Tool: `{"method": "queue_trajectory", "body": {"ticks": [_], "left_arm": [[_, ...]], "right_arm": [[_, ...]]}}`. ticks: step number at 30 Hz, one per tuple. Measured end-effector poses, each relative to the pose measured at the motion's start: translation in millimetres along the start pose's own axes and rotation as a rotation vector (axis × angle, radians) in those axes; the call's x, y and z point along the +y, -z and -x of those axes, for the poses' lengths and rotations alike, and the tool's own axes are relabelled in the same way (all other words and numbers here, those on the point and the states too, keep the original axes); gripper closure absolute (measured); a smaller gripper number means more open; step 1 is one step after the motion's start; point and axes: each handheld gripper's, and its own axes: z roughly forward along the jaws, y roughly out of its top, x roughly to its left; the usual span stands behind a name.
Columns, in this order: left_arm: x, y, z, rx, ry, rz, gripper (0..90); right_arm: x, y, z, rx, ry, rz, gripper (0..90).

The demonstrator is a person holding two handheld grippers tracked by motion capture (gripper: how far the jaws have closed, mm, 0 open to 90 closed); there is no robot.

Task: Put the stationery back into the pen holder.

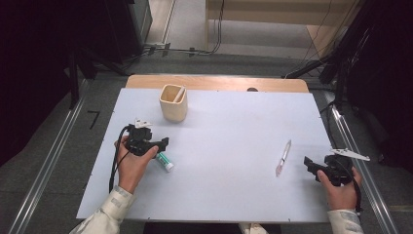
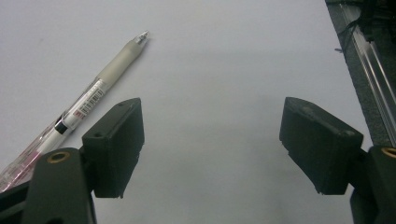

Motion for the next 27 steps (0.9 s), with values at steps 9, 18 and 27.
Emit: {"method": "queue_trajectory", "body": {"ticks": [9, 18, 27], "left_arm": [[-7.3, 1.9, 0.9, 0.012, 0.018, -0.005, 32.6], [-13.3, 4.0, 2.7, 0.044, 0.014, -0.019, 32.6], [-19.4, 4.9, 4.2, 0.073, 0.02, -0.031, 32.6]], "right_arm": [[0.2, 0.7, 0.4, 0.002, 0.0, 0.001, 20.7], [0.6, 1.4, 0.7, 0.004, -0.004, 0.005, 20.7], [0.9, 1.7, 1.1, 0.015, -0.003, 0.008, 20.6]]}}
